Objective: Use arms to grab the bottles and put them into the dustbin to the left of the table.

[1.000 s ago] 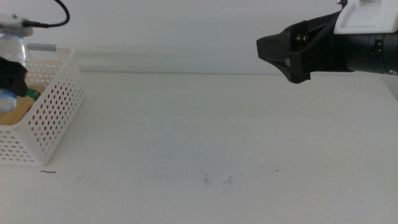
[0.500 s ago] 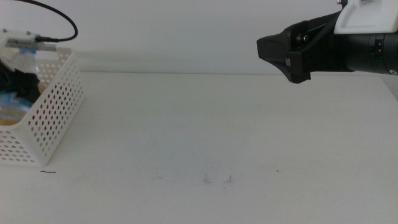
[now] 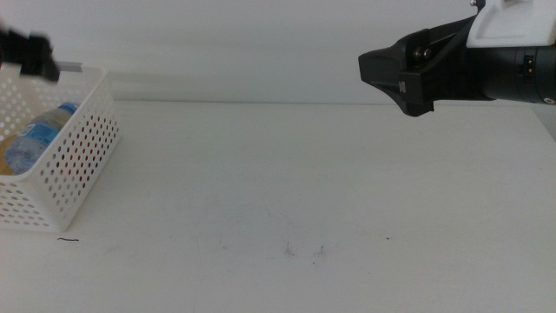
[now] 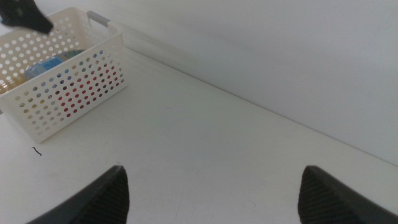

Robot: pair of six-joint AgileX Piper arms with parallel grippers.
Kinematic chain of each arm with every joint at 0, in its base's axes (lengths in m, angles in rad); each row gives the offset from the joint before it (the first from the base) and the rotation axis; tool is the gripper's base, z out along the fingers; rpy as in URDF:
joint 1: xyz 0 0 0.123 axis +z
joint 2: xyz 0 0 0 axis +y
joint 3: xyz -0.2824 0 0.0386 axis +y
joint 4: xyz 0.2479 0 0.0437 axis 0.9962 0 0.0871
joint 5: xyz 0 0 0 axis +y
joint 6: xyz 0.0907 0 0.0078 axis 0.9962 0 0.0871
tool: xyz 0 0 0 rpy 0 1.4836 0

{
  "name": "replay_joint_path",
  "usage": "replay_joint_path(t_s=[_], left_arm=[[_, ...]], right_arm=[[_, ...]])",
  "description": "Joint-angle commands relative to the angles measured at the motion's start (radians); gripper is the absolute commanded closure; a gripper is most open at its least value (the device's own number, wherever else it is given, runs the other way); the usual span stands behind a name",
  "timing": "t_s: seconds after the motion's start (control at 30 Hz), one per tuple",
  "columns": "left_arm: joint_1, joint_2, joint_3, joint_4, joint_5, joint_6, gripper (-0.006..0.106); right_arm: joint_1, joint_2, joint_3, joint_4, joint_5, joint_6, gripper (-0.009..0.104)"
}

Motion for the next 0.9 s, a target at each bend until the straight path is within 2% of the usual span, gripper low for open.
replay_joint_path(t_s=[0.0, 0.1, 0.2, 0.4, 0.57, 0.77, 0.87], left_arm=[[-0.066, -0.11, -0.009, -0.012, 0.009, -0.026, 0.007], [-0.187, -0.219, -0.009, -0.002, 0.009, -0.065, 0.007], [-0.318, -0.321, 0.005, 0.053, 0.012, -0.088, 0.007], [-0.514, -0.58, 0.201, 0.084, -0.124, -0.13, 0.007], [-0.546, -0.748, 0.34, 0.093, -0.217, -0.178, 0.007], [-0.546, -0.828, 0.389, 0.2, -0.219, -0.255, 0.007], [-0.546, -0.836, 0.389, 0.189, -0.226, -0.25, 0.007]], right_arm=[[0.002, -0.005, -0.003, -0.002, -0.005, -0.008, 0.008], [0.002, -0.005, -0.003, -0.002, -0.005, -0.008, 0.008], [0.002, -0.005, -0.003, -0.002, -0.005, -0.008, 0.008], [0.002, -0.005, -0.003, -0.002, -0.005, -0.008, 0.008], [0.002, -0.005, -0.003, -0.002, -0.005, -0.008, 0.008], [0.002, -0.005, -0.003, -0.002, -0.005, -0.008, 0.008], [0.002, -0.005, -0.003, -0.002, -0.005, -0.008, 0.008]])
